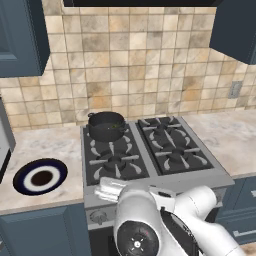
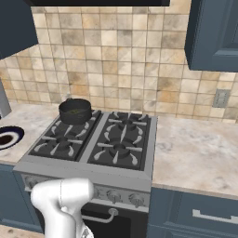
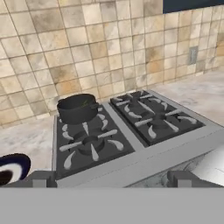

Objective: Retrieve the frozen meat and place it in the pot on a burner. Then turn the burner on.

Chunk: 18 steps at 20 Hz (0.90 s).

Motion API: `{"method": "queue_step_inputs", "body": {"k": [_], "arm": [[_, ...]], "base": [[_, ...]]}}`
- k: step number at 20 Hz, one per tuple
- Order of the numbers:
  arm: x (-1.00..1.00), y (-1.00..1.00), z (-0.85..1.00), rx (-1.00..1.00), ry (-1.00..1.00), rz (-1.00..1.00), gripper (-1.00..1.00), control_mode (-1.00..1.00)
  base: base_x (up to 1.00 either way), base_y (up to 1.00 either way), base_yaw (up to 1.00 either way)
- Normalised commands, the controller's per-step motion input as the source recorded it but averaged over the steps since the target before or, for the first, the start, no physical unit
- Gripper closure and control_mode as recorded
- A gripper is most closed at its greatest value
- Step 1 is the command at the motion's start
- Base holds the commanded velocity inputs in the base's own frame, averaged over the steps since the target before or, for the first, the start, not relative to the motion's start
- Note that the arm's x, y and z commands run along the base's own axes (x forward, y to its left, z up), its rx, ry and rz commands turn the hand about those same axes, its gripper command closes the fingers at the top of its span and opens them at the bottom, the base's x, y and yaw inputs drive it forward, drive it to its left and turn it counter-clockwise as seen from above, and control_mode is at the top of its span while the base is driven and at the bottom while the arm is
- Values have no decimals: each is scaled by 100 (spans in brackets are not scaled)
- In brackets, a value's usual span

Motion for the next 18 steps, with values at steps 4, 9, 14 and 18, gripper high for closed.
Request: {"method": "queue_step_inputs", "body": {"k": [4, 9, 14, 18], "arm": [[-100, -3, -38, 0, -33, 1, -100, -100], [-67, -38, -57, -3, -30, 8, -100, -100], [9, -60, -41, 0, -15, 16, -100, -100], [2, -44, -49, 0, -5, 15, -100, -100]], "base": [[0, 0, 0], [0, 0, 0], [0, 0, 0], [0, 0, 0]]}}
